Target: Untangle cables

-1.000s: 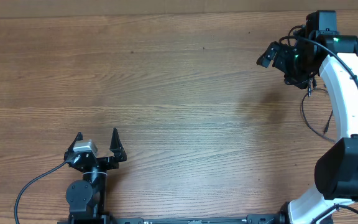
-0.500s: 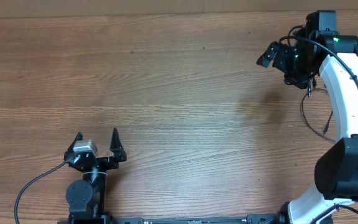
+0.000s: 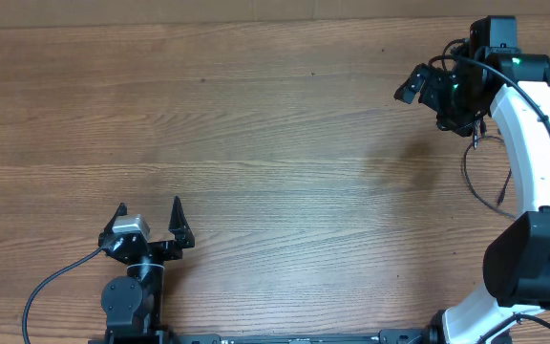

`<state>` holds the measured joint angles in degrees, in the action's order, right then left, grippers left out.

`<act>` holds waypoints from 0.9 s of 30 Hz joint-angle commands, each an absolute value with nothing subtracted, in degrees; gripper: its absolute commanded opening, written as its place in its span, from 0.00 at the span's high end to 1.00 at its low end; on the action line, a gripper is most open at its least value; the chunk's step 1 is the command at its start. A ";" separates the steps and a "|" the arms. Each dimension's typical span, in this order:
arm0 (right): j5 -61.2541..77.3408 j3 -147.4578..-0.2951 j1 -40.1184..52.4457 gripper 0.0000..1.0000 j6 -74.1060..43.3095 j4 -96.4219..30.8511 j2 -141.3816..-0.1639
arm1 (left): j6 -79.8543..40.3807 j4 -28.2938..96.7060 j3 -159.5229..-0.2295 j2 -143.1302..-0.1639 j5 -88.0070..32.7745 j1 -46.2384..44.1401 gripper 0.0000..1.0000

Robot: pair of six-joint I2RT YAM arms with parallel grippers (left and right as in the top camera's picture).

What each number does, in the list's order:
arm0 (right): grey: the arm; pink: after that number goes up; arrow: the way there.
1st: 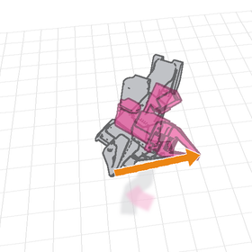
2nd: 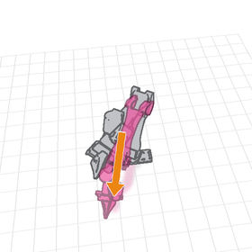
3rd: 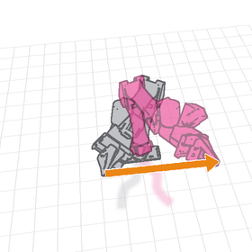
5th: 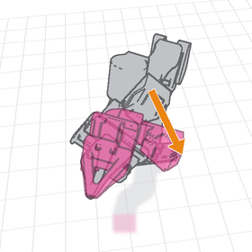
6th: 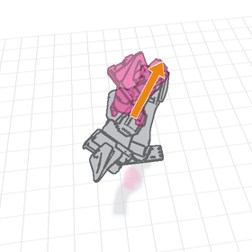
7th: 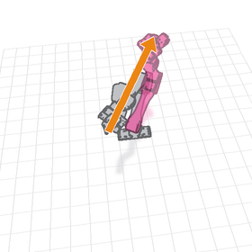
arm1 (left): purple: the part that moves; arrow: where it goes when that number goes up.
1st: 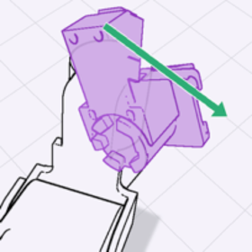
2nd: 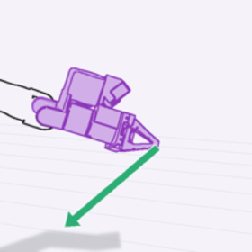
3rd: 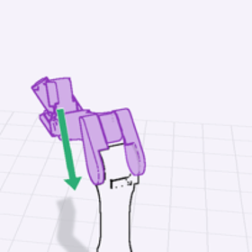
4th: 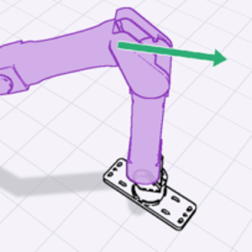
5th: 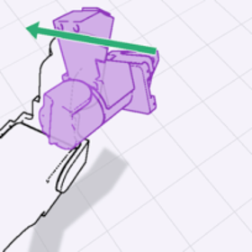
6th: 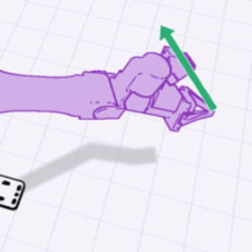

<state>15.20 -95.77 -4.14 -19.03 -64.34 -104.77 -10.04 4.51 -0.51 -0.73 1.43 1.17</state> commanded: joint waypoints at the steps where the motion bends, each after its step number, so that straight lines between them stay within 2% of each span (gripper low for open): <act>1: 15.53 -96.71 -4.23 0.00 -18.13 -64.20 -104.81 | -8.56 4.45 -0.32 -0.25 0.49 1.15 0.00; 15: 13.50 -96.71 -4.23 0.00 -17.52 -63.53 -100.62 | -8.56 4.45 -0.32 -0.25 0.49 1.15 0.01; 20: 8.51 -96.47 -3.60 0.00 -17.52 -62.15 -92.33 | -8.56 4.45 -0.32 -0.25 0.49 1.15 0.00; 27: 2.00 -87.20 -0.58 0.00 -17.54 -52.07 -78.43 | -8.56 4.45 -0.32 -0.25 0.49 1.15 0.00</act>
<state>5.72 -92.14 -1.67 -18.15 -55.18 -83.96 -10.04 4.54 -0.51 -0.75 1.41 1.17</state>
